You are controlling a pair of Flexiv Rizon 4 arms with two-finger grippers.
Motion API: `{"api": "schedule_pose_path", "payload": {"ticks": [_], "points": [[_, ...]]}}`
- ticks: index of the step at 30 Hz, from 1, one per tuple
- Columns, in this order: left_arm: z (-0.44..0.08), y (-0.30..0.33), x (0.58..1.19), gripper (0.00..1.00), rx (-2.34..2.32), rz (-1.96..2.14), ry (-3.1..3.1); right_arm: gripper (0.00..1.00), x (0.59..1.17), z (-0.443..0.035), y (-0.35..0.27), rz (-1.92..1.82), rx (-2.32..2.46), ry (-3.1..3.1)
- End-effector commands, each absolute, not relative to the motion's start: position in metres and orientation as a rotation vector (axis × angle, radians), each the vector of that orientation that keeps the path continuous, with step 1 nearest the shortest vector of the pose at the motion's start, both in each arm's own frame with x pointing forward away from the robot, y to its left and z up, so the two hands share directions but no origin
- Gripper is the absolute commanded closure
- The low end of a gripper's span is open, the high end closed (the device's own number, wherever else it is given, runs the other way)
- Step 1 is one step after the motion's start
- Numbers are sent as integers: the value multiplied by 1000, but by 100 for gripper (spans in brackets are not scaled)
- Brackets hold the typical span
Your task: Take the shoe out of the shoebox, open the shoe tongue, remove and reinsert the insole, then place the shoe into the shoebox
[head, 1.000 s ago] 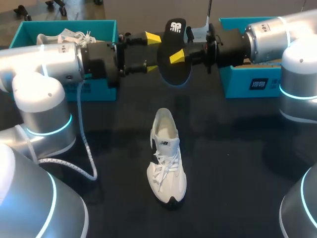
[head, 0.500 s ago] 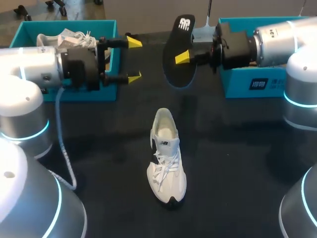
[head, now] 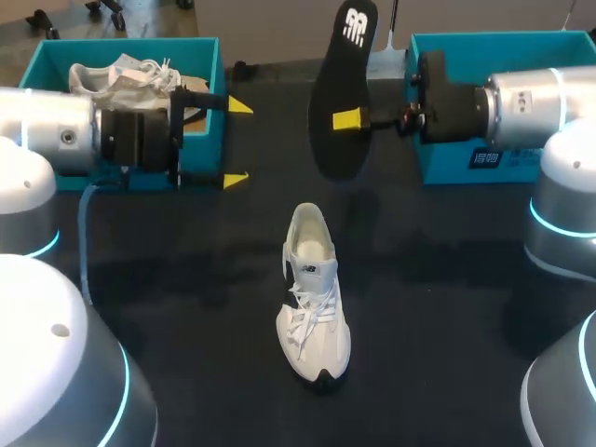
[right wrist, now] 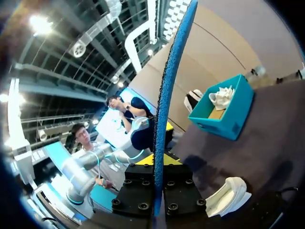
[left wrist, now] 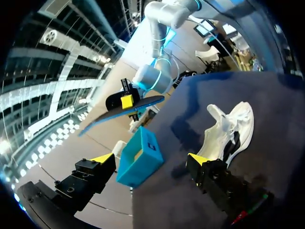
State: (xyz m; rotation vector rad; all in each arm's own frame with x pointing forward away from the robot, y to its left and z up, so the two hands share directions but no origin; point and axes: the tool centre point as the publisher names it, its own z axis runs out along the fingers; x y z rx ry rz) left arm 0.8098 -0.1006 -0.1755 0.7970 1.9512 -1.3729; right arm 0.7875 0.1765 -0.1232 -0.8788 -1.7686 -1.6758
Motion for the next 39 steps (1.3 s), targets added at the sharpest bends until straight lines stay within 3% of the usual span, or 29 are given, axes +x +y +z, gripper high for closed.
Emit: {"api": "schedule_pose_path", "payload": {"ticks": [1, 7, 33, 39], "points": [[-180, -97, 811, 0, 766, -1416, 2142, 100, 787, -122, 177, -1691, -834, -1799], [-188, -95, 808, 0, 691, -1441, 2205, 100, 790, -115, 186, -1716, -604, -1829], [-188, -95, 808, 0, 691, -1441, 2205, 100, 790, -115, 186, -1716, -604, -1829], [-209, -90, 795, 0, 626, -1410, 2333, 100, 799, -127, 185, -1763, -509, -1920]]}}
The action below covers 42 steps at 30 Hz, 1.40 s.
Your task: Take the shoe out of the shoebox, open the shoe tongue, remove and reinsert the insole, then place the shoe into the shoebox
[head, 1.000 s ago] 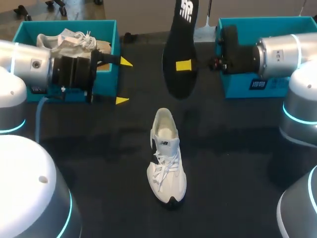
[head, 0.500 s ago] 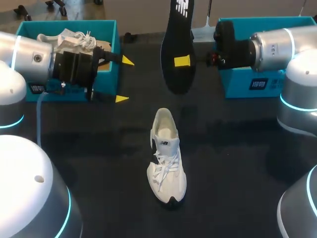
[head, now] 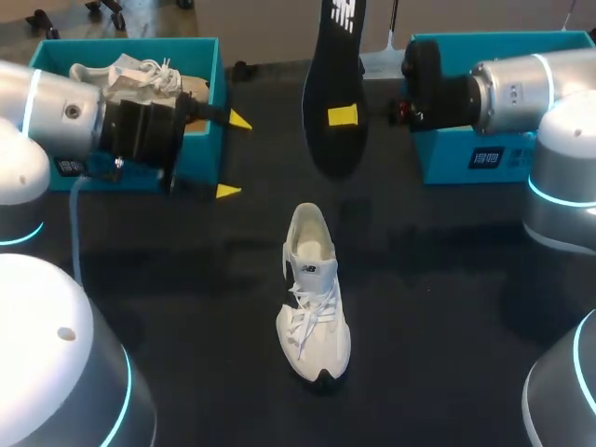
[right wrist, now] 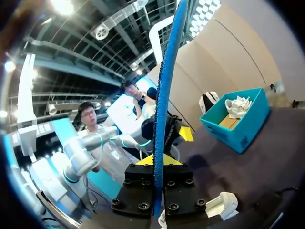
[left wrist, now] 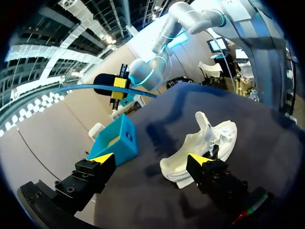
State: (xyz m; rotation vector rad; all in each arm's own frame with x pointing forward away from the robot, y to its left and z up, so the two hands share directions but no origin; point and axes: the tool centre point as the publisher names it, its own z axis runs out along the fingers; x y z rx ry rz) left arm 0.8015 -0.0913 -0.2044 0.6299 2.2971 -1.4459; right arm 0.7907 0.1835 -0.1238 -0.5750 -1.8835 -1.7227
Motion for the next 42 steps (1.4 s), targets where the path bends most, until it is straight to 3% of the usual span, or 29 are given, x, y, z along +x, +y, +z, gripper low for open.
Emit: {"api": "schedule_pose_path", "payload": {"ticks": [1, 11, 30, 42], "points": [[-212, -89, 792, 0, 617, -1412, 2346, 100, 799, -129, 185, -1754, -502, -1944], [-252, -90, 776, 0, 547, -1388, 2454, 100, 796, -159, 190, -1819, -387, -2019], [-311, -100, 762, 0, 429, -1317, 2621, 100, 796, -159, 190, -1819, -387, -2019], [-331, -121, 761, 0, 295, -1269, 2717, 100, 814, -195, 193, -1786, -349, -2045]]}}
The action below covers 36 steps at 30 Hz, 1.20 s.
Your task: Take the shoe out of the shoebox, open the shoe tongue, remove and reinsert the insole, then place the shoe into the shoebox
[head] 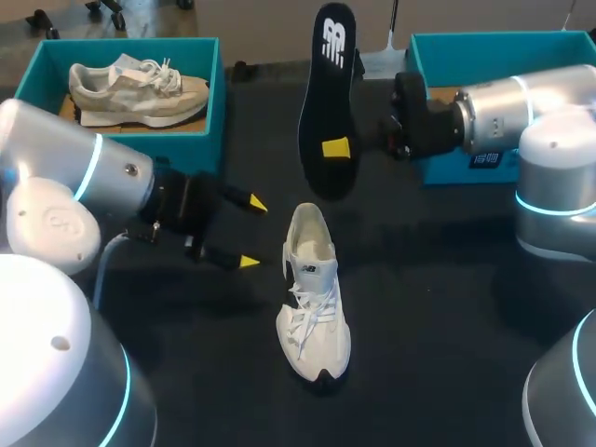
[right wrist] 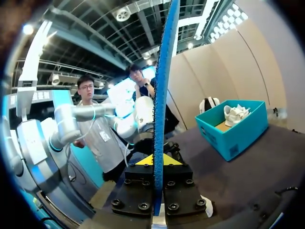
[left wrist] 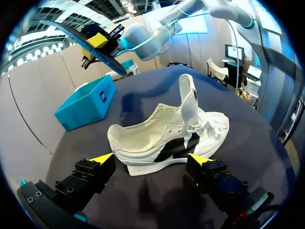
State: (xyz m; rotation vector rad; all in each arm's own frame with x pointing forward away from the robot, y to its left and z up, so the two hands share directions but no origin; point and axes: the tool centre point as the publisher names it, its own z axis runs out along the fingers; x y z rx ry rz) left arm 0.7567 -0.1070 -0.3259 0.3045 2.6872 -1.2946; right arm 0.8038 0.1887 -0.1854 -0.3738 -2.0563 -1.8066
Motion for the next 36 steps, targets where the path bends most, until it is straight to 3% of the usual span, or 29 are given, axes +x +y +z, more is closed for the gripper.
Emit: {"api": "schedule_pose_path", "payload": {"ticks": [1, 36], "points": [[-332, -122, 760, 0, 291, -1273, 2722, 100, 815, -198, 193, -1786, -352, -2043], [-336, -138, 758, 0, 241, -1165, 2840, 100, 814, -243, 202, -1797, -429, -1974]]}}
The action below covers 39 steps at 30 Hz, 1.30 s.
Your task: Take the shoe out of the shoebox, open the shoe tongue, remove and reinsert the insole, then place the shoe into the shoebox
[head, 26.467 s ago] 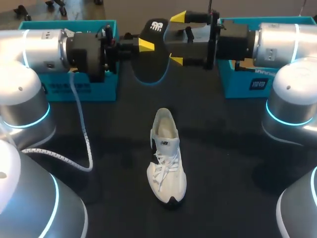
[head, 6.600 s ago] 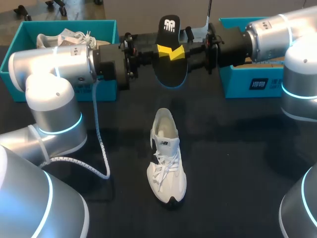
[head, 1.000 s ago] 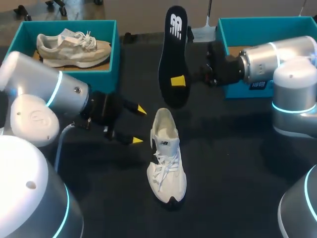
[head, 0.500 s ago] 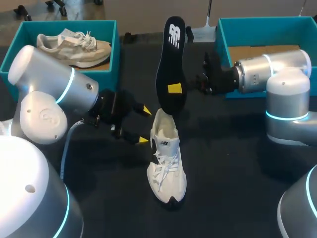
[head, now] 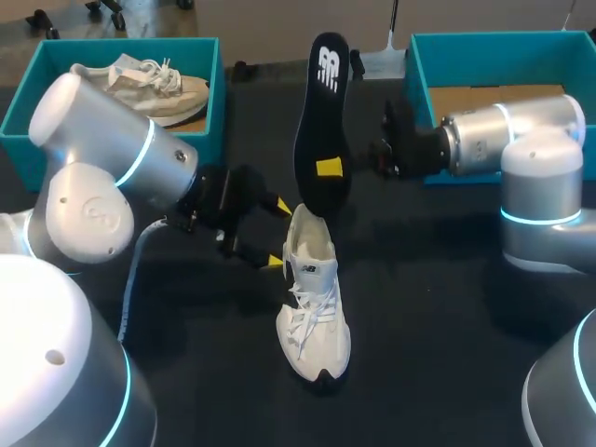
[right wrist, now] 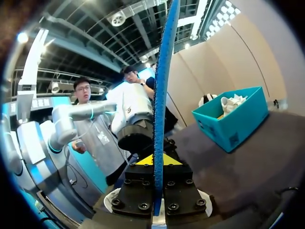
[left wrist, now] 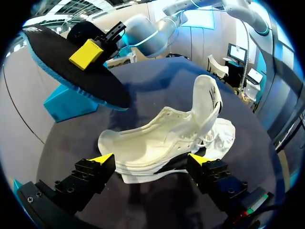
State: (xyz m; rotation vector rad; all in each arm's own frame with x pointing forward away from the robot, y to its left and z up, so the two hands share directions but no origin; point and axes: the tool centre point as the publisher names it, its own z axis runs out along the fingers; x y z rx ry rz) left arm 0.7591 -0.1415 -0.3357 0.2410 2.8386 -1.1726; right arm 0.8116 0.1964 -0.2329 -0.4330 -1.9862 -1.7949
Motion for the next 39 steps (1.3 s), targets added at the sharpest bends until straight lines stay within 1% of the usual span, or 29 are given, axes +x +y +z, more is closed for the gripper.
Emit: {"api": "schedule_pose_path", "payload": {"ticks": [1, 13, 19, 39], "points": [[-337, -137, 758, 0, 238, -1164, 2839, 100, 814, -244, 202, -1797, -431, -1971], [-341, -132, 756, 0, 230, -1145, 2845, 100, 808, -272, 205, -1806, -466, -1957], [-340, -132, 758, 0, 220, -1152, 2837, 100, 807, -276, 196, -1812, -495, -1958], [-341, -135, 758, 0, 197, -1143, 2824, 100, 808, -277, 203, -1815, -482, -1948]]}}
